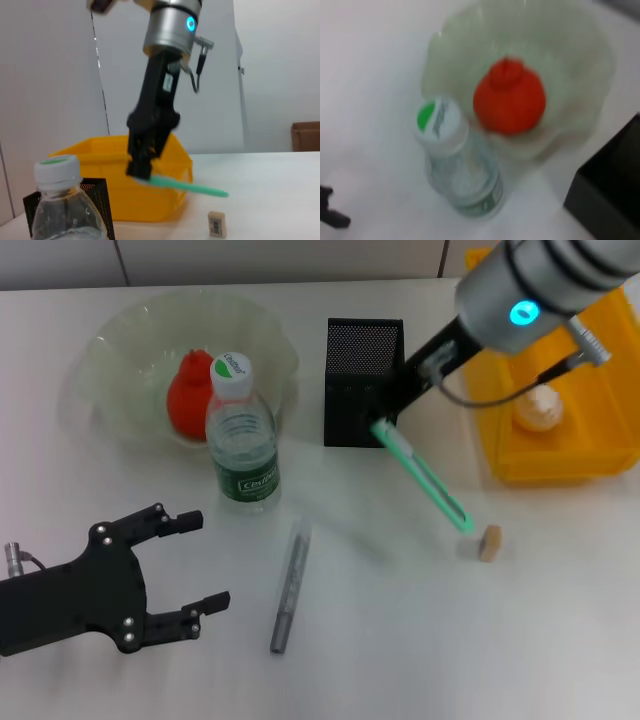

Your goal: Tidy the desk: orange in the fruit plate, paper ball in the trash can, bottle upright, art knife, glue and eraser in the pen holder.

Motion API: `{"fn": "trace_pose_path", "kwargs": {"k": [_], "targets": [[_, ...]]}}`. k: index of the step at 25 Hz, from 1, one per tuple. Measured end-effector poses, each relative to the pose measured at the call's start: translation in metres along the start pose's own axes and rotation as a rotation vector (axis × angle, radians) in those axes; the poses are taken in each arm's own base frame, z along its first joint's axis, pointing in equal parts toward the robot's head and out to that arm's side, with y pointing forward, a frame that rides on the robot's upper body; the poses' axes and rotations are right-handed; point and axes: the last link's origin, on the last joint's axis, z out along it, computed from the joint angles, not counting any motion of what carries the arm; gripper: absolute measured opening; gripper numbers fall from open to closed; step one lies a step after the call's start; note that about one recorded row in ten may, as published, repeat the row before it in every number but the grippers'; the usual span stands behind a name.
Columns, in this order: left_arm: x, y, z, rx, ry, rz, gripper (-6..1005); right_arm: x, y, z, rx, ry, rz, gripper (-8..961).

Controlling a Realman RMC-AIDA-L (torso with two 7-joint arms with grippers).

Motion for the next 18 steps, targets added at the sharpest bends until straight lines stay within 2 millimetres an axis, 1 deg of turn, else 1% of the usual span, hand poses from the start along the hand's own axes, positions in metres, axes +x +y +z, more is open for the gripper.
{"fn": "trace_pose_path", "kwargs": {"k": [5,8,10,13,18], "targets": [[0.001,-0.001,-0.002,0.004,0.001,0.003,823,-0.006,-0.010,-0.040,0.032,-0.155,0.005,165],[0.001,-0.002,-0.002,0.003,0.000,0.004,823,-0.009,-0.015,-0.060,0.064,-0.246,0.001,165],[0.001,-0.002,-0.001,0.003,0.001,0.005,823,-0.011,-0.020,-0.069,0.083,-0.310,-0.001,166],[0.001,-0.002,-0.001,0.003,0.000,0.005,823,-0.014,-0.024,-0.076,0.090,-0.405,-0.008,165],[0.001,-0.003,-0.001,0.003,-0.001,0.005,823,-0.017,-0.035,-0.075,0.135,-0.518,-0.053,166]]}}
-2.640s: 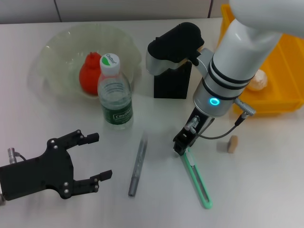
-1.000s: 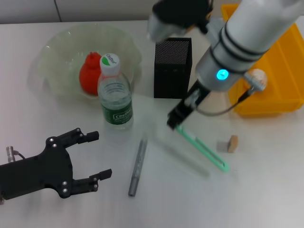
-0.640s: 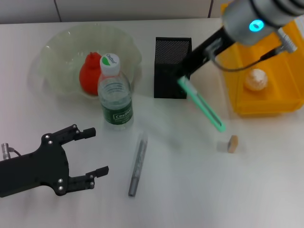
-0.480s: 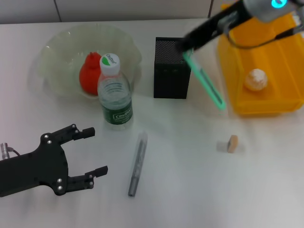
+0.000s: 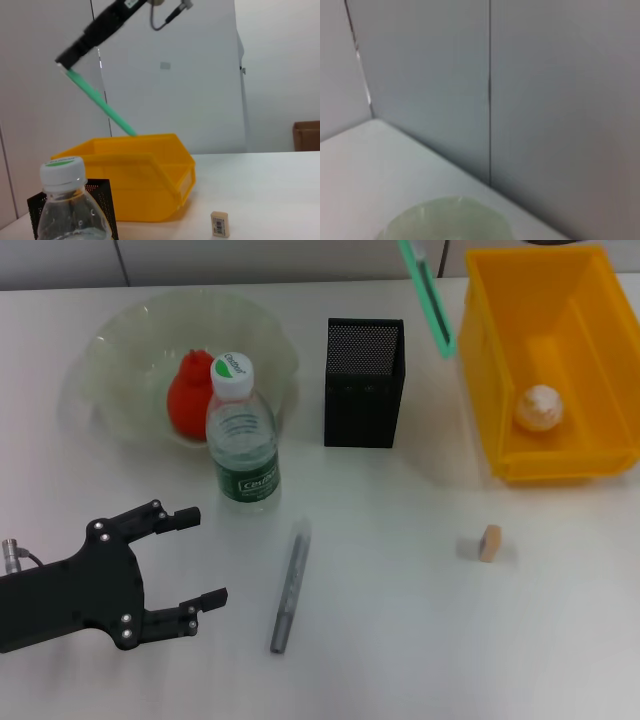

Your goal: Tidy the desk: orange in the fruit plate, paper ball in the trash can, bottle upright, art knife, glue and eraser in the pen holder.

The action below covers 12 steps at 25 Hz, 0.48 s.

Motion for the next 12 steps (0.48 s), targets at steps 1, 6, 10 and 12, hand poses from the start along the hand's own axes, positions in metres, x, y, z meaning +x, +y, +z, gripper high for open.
{"fn": "trace_pose_path", "kwargs": {"k": [1,6,10,12], "targets": [[0.000,0.000,0.000,0.000,0.000,0.000,823,0.002,-0.002,0.002,0.003,-0.026,-0.004,166],[-0.001,0.001,-0.001,0.003,0.001,-0.004,823,0.011,-0.006,0.017,-0.063,-0.155,-0.018,166],[-0.001,0.002,-0.001,0.003,0.001,-0.006,823,0.022,-0.011,0.035,-0.112,-0.196,-0.005,165],[-0.001,0.002,-0.001,0.003,0.001,-0.006,823,0.028,-0.014,0.042,-0.109,-0.196,-0.005,165]]}}
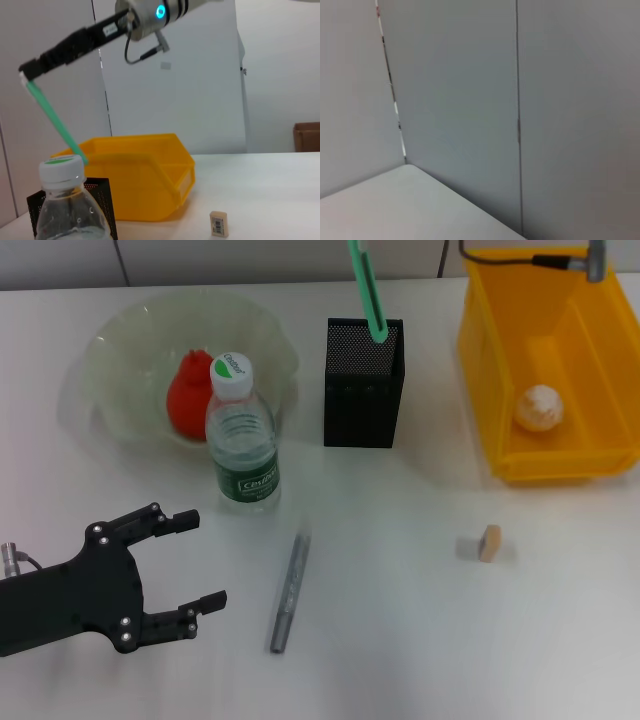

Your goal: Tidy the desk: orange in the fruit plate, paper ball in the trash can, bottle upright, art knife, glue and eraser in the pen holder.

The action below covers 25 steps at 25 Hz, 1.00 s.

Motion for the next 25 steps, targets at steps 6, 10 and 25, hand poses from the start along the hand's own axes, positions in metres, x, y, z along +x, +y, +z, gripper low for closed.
{"fn": "trace_pose_path", "kwargs": {"k": [6,10,25], "targets": [[0.000,0.000,0.000,0.000,0.001,-0.001,823,0.021,-0.007,0.019,0.019,0.017,-0.010,165],[0.000,0.000,0.001,0.000,0.002,0.001,823,0.025,-0.006,0.023,-0.005,-0.009,0.000,183],[0.002,0.002,-0.003,-0.008,0.008,0.002,822,0.027,0.023,-0.008,-0.078,0.211,0.040,354]]}}
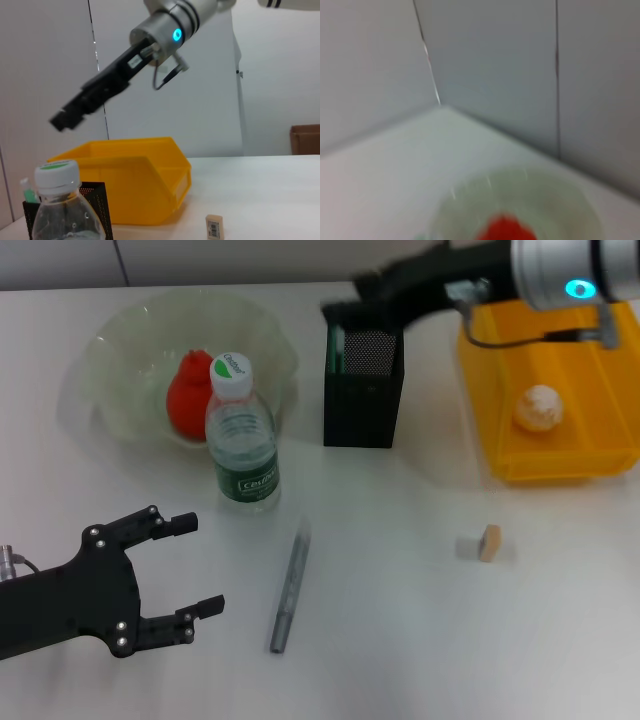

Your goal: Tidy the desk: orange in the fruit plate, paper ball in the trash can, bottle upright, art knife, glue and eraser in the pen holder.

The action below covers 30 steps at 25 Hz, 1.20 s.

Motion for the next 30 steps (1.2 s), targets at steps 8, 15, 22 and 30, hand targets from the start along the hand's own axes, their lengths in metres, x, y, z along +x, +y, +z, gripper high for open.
{"fn": "trace_pose_path", "kwargs": {"k": [8,15,22,30], "targets": [[0.000,0.000,-0.001,0.000,-0.002,0.002,822,0.018,0.035,-0.038,-0.010,0.429,-0.009,539],[0.000,-0.001,-0.001,0.000,-0.002,0.002,822,0.043,0.032,-0.037,0.011,0.655,-0.081,587],[0.000,-0.001,-0.001,0.001,-0.004,-0.002,822,0.059,0.022,-0.034,0.042,0.782,-0.122,588],[-0.002,-0.001,-0.001,0.006,-0.009,-0.007,822,0.077,0.012,-0.014,0.032,0.816,-0.119,585]]}}
